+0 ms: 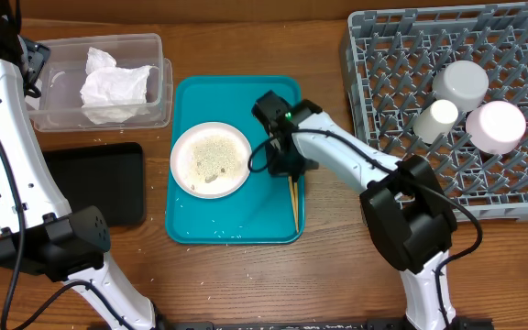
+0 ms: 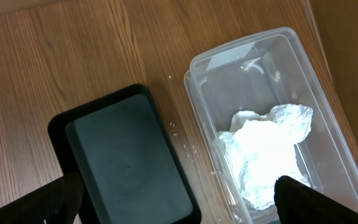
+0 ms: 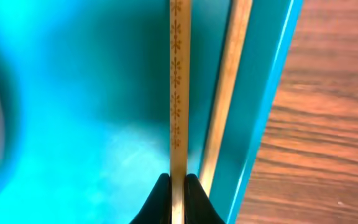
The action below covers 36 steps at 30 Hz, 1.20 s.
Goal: Sort waste into correct bins and load items into the dishwasher
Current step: 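Carry the chopsticks into the rack and release them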
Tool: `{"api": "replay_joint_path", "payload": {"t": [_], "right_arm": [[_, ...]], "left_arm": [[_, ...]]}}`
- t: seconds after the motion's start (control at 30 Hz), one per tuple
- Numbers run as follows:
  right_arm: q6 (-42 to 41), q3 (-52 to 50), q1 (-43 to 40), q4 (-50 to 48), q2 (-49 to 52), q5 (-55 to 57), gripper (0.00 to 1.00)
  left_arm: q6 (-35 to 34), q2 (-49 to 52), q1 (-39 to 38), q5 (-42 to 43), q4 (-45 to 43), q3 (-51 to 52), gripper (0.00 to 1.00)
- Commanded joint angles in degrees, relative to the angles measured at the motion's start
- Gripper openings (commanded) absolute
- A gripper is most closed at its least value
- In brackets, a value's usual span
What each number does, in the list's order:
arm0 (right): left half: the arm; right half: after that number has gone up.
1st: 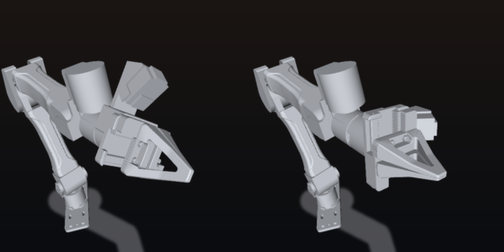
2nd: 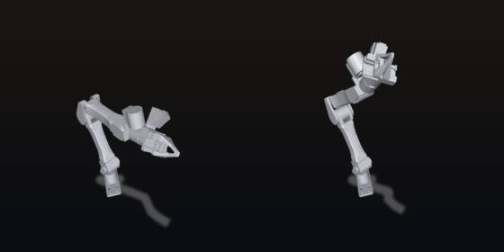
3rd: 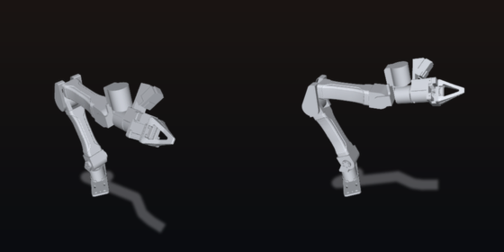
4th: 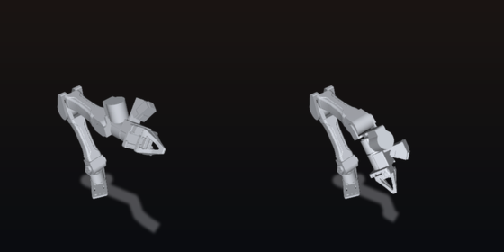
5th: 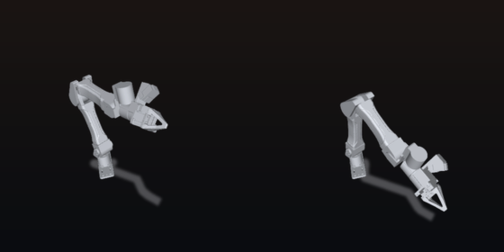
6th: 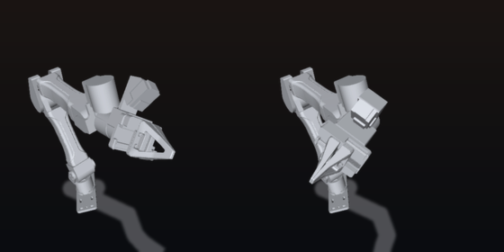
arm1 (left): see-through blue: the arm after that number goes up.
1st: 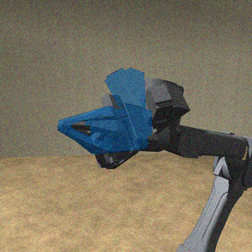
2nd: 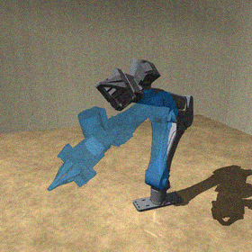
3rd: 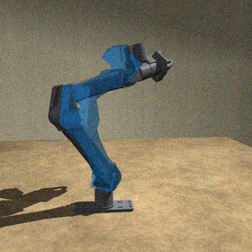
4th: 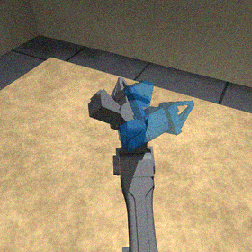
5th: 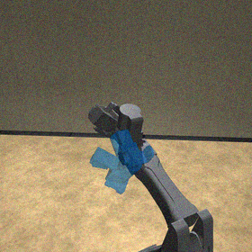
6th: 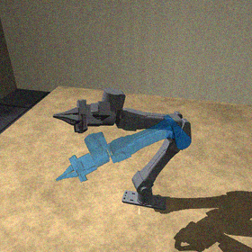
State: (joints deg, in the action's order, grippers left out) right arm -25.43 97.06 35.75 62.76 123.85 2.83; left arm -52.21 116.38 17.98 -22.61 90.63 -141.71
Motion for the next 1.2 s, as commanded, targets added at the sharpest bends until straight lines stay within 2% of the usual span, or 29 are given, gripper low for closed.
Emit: {"api": "replay_joint_path", "payload": {"t": [0.0,0.2,0.33,0.6,0.77,0.87,0.93,1.17], "right_arm": [[2.38,12.59,-2.82,3.61,-0.31,0.11,0.04],[12.72,32.85,-11.56,12.74,-0.31,1.18,0.04],[19.26,38.45,-19.54,15.02,-0.31,0.66,0.04],[27.41,34.40,-32.37,17.97,-0.28,-14.49,0.04],[27.43,28.15,-34.21,17.77,-0.28,-14.38,0.05],[27.39,24.59,-34.23,17.40,-0.28,-14.32,0.15],[27.39,22.82,-34.10,17.55,-0.28,-14.34,0.16],[25.73,23.61,-33.51,20.35,-0.63,-14.58,0.22]], "left_arm": [[-0.52,0.52,-0.35,-1.07,-0.02,0.04,1.00],[-0.55,0.52,-0.35,-1.07,-0.02,0.04,1.00],[-0.52,0.52,-0.35,-1.07,-0.04,0.04,1.00],[-0.52,0.52,-0.35,-1.07,-0.04,0.04,1.00],[-0.55,0.52,-0.35,-1.07,-0.04,0.04,1.00],[-0.52,0.52,-0.35,-1.07,-0.04,0.04,1.00],[-0.52,0.52,-0.35,-1.07,-0.02,0.04,1.00],[-0.52,0.52,-0.35,-1.07,-0.04,0.04,1.00]]}}
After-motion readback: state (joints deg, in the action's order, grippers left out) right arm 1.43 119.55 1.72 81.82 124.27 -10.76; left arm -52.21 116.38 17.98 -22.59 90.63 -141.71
